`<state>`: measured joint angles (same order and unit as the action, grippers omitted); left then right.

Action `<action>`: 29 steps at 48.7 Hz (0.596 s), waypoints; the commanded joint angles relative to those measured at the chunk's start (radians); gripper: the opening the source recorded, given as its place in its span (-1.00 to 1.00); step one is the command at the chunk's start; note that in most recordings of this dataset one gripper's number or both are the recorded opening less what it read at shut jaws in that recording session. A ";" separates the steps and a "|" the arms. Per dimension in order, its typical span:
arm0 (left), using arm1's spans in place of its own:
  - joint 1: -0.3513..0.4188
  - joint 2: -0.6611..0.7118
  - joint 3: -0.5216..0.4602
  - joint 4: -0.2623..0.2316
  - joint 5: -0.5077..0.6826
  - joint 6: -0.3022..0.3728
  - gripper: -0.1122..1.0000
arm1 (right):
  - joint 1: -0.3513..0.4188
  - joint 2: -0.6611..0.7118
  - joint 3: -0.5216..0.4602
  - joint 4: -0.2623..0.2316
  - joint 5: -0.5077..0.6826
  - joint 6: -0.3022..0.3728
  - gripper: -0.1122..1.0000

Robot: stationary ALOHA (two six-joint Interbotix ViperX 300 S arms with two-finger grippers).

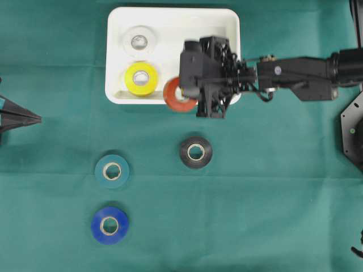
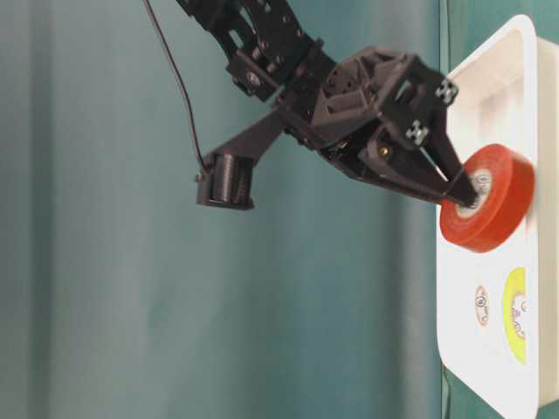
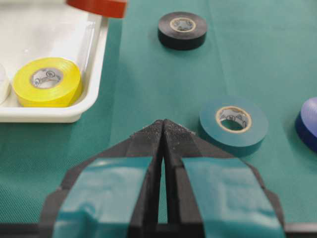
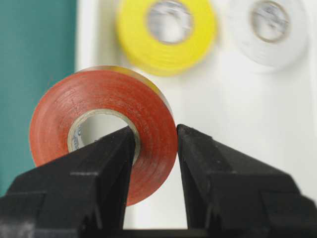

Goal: Put the tape into the white case with the right arm.
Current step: 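Carry the orange-red tape into the tray beside the yellow roll, then release the orange-red tape and withdraw the right gripper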

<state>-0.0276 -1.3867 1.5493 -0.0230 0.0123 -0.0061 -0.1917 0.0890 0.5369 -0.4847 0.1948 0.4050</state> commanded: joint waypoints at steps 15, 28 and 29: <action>0.003 0.008 -0.012 0.000 -0.005 0.000 -0.79 | -0.071 0.051 -0.071 -0.002 -0.009 0.000 -0.79; 0.003 0.008 -0.012 0.000 -0.005 0.000 -0.79 | -0.069 0.052 -0.067 -0.002 -0.009 0.002 -0.79; 0.003 0.008 -0.012 0.000 -0.005 0.000 -0.79 | -0.071 0.052 -0.067 -0.002 -0.009 0.002 -0.79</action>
<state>-0.0276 -1.3867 1.5493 -0.0230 0.0123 -0.0061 -0.2623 0.1595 0.4924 -0.4847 0.1933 0.4050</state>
